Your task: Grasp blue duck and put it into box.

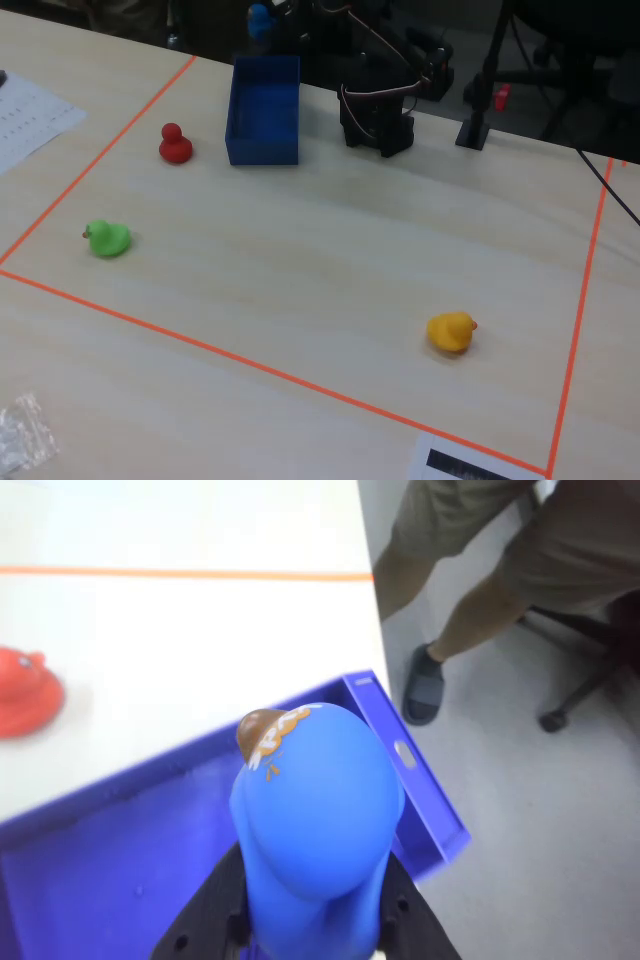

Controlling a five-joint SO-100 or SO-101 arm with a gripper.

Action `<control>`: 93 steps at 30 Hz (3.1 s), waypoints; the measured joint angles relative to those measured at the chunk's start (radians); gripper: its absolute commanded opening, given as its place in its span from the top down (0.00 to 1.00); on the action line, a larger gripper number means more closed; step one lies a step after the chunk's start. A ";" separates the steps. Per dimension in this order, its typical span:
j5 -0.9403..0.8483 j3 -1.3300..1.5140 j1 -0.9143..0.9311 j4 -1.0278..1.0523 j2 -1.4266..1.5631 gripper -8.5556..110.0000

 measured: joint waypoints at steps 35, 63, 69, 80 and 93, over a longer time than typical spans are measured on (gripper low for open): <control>-0.141 0.262 -0.140 -0.098 -0.187 0.91; -0.187 0.261 -0.107 -0.373 -0.584 0.68; -0.187 0.259 -0.100 -0.416 -0.598 0.64; -0.023 0.008 -0.167 -0.330 -0.606 0.64; 0.305 -0.245 -0.535 -0.546 -0.492 0.88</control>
